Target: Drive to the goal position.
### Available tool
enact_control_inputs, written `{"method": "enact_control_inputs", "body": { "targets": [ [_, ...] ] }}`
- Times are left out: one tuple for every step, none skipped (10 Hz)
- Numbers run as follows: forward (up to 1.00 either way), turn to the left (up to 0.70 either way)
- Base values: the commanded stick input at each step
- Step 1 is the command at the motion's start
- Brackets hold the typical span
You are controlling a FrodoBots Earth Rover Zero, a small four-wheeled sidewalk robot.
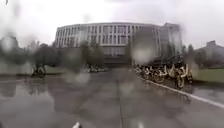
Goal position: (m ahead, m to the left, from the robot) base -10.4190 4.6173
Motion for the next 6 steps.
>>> {"method": "enact_control_inputs", "body": {
  "targets": [
    [0.69,0.01],
    [0.69,0.01],
    [0.69,0.01],
    [0.70,0.01],
    [0.70,0.01],
    [0.70,0.01]
  ]
}}
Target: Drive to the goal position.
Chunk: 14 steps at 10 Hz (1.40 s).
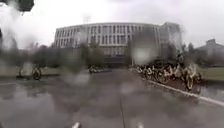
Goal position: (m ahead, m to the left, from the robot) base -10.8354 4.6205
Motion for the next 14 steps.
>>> {"method": "enact_control_inputs", "body": {
  "targets": [
    [0.70,0.01],
    [0.70,0.01],
    [0.70,0.01],
    [0.70,0.01],
    [0.70,0.01],
    [0.69,0.00],
    [0.69,-0.05],
    [0.69,-0.06],
    [0.69,0.01],
    [0.69,0.01],
    [0.69,0.01],
    [0.69,0.01],
    [0.69,0.01],
    [0.68,0.01]
  ]
}}
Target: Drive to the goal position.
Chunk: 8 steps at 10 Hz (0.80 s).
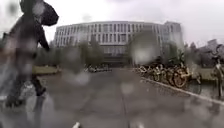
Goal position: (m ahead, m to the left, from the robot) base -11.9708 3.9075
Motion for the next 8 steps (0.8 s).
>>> {"method": "enact_control_inputs", "body": {
  "targets": [
    [0.62,0.01],
    [0.61,-0.01],
    [0.61,-0.05],
    [0.61,-0.05],
    [0.61,-0.06],
    [0.61,-0.07],
    [0.61,-0.07],
    [0.61,-0.07]
  ]
}}
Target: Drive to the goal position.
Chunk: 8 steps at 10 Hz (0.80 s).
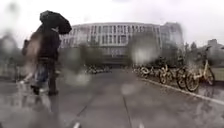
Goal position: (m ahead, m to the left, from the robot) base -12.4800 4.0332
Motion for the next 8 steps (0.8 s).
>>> {"method": "enact_control_inputs", "body": {
  "targets": [
    [0.61,-0.13],
    [0.61,-0.14],
    [0.61,-0.14],
    [0.61,-0.14],
    [0.61,-0.14],
    [0.61,-0.14],
    [0.61,-0.14],
    [0.61,-0.11]
  ]
}}
